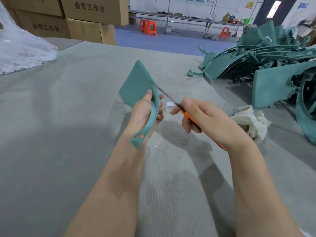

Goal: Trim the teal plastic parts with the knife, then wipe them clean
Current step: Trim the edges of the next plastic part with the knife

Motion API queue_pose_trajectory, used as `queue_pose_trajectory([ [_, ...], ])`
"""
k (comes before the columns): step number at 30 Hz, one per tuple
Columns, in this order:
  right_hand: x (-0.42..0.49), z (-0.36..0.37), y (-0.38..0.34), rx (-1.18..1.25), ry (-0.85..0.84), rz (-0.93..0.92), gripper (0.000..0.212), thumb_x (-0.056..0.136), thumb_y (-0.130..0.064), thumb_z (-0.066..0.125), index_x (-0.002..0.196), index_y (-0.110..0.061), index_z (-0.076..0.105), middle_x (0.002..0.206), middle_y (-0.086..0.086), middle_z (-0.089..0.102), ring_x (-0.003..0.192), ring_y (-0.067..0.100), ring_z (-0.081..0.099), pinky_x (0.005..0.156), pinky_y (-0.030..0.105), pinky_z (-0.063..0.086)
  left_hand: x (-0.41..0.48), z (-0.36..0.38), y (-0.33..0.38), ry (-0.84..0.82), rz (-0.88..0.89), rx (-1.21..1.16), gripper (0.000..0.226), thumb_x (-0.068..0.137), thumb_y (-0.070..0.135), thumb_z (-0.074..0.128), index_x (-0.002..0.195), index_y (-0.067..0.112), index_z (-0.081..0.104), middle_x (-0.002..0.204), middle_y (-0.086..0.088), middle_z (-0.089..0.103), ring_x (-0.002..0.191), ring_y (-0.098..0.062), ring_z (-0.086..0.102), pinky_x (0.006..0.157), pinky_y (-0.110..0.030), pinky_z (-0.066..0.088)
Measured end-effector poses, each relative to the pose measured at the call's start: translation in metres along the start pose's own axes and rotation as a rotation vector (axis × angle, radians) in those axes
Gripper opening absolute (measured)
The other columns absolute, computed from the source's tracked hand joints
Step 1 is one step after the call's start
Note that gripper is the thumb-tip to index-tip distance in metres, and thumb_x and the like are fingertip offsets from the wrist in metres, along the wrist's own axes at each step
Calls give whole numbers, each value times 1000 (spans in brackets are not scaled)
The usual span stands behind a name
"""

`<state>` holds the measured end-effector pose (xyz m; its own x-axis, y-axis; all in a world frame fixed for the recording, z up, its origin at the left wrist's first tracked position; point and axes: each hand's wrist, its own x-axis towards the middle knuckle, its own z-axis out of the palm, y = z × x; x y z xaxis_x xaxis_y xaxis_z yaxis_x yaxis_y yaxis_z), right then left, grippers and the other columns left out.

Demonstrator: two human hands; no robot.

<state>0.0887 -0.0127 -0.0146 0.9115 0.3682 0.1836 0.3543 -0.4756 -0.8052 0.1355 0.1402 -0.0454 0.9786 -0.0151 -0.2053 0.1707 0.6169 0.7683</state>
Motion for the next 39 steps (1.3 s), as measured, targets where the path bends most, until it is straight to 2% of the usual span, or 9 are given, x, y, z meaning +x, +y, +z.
queue_pose_trajectory([
  [2, -1, 1, -1, -19, -64, 20, 65, 86, -67, 34, 81, -13, 68, 53, -8, 49, 50, 3, 41, 58, 22, 35, -2, 0, 0, -13, -19, -40, 36, 104, 32, 36, 85, 6, 53, 44, 5, 40, 30, -3, 33, 33, -11, 27],
  [4, 0, 4, 0, -30, -106, 12, 66, 85, -68, 44, 74, -5, 62, 50, -11, 44, 50, 5, 39, 56, 24, 33, -2, 0, 1, -17, -34, -59, 35, 104, 30, 36, 85, 5, 52, 41, 5, 41, 29, -3, 34, 33, -12, 29],
  [7, 2, 9, 1, -68, -122, 10, 69, 67, -75, 53, 65, -5, 56, 55, -3, 40, 54, 12, 36, 57, 31, 31, 0, 0, 2, -9, -33, -75, 30, 102, 26, 39, 82, 7, 49, 44, 5, 38, 31, -4, 33, 32, -14, 28],
  [11, 2, 12, 0, -89, -176, 17, 79, 63, -78, 59, 67, 1, 52, 55, -2, 34, 53, 12, 33, 54, 29, 29, 0, 1, 3, -10, -55, -50, 29, 102, 26, 37, 81, 10, 48, 43, 6, 36, 30, -3, 32, 33, -13, 24],
  [15, 4, 16, 2, -114, -181, 16, 79, 60, -74, 58, 66, 3, 42, 54, -6, 29, 52, 11, 28, 53, 31, 24, 0, 3, 5, -12, -82, -41, 32, 103, 27, 34, 78, 12, 47, 39, 6, 35, 28, -4, 31, 32, -11, 23],
  [27, 9, 23, 13, -92, -46, 32, 74, 61, -73, 57, 60, -1, 39, 53, -2, 31, 49, 10, 27, 48, 26, 23, -2, 5, 5, -64, -71, -96, 33, 102, 23, 36, 73, 10, 44, 41, 5, 32, 28, -5, 28, 28, -14, 22],
  [35, 12, 19, 22, -87, 45, 45, 68, 67, -69, 56, 60, -4, 35, 59, 7, 32, 53, 15, 27, 53, 30, 23, -7, 1, -2, -88, 58, -49, 31, 97, 15, 51, 65, 15, 50, 58, 0, 45, 39, -7, 44, 37, -12, 35],
  [37, 12, 17, 24, -101, 72, 47, 75, 67, -71, 54, 63, 2, 36, 58, 5, 32, 51, 13, 27, 52, 29, 24, -9, 4, -1, -55, 45, -15, 29, 96, 17, 52, 67, 16, 52, 55, 1, 54, 39, -6, 51, 37, -11, 36],
  [39, 13, 15, 26, -96, 95, 49, 71, 68, -69, 54, 62, 0, 39, 56, 3, 32, 48, 10, 27, 47, 24, 23, -11, 6, 0, -71, 5, 6, 26, 97, 19, 51, 72, 13, 52, 50, 2, 57, 33, -6, 48, 33, -11, 31],
])
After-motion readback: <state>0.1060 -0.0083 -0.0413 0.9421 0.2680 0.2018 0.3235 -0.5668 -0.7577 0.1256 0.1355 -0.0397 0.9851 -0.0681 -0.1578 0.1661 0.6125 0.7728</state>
